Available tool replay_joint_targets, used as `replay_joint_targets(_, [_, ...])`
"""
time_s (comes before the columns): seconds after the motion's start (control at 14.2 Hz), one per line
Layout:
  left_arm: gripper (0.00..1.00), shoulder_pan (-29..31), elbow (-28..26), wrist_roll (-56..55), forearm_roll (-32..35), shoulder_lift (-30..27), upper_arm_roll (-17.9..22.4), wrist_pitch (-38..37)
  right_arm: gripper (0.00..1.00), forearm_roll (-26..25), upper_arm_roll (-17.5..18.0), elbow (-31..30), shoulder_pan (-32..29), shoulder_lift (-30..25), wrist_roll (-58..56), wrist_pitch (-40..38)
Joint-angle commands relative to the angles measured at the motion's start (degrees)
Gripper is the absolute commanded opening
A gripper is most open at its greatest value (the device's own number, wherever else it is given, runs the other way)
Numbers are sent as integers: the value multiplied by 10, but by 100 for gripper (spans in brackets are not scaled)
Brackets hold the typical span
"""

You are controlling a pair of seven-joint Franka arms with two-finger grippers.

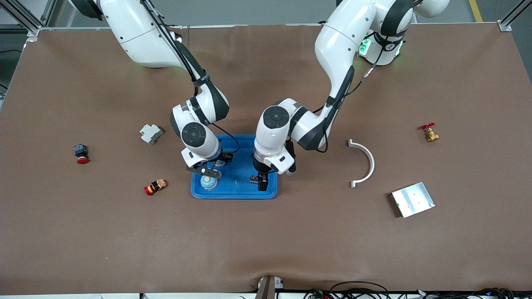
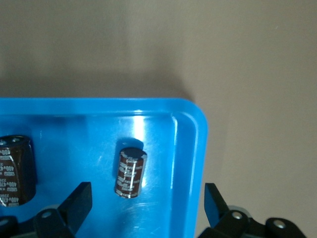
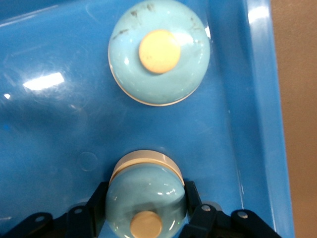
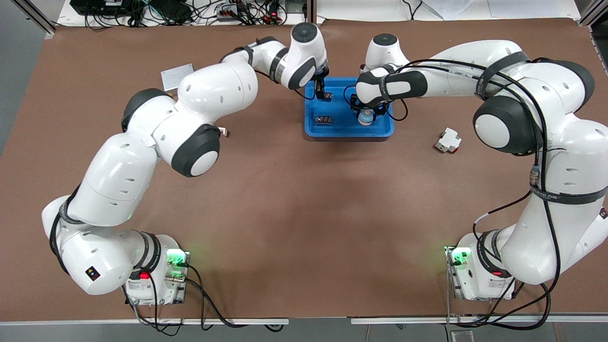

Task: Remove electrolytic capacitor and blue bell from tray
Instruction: 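Lift the button with the right gripper while the left gripper grasps a capacitor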

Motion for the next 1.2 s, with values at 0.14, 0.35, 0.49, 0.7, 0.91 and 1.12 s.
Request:
replay_joint_targets(0.14, [100,-40,20,-4,11,51,39,58,42,3,2,-4,-8,-29,4,-19])
replay_joint_targets(0.35, [100,-42,20,-3,11,58,41,64,36,2,2,-4,-30,-64,-33,-62])
replay_joint_targets(0.49, [100,-42,19,-3,11,60,41,69,34,2,2,-4,-60,-87,-80,-93])
replay_joint_targets(0.7, [100,-42,19,-3,11,68,42,81,31,-4,-3,-4,-118,-119,-143,-162])
replay_joint_targets(0.91, [100,-42,20,-3,12,74,44,85,31,-10,-38,-54,-194,-178,-290,-186])
replay_joint_targets(1.12, [100,-43,19,-3,12,77,44,95,31,-19,-87,-79,-235,-191,-394,-180])
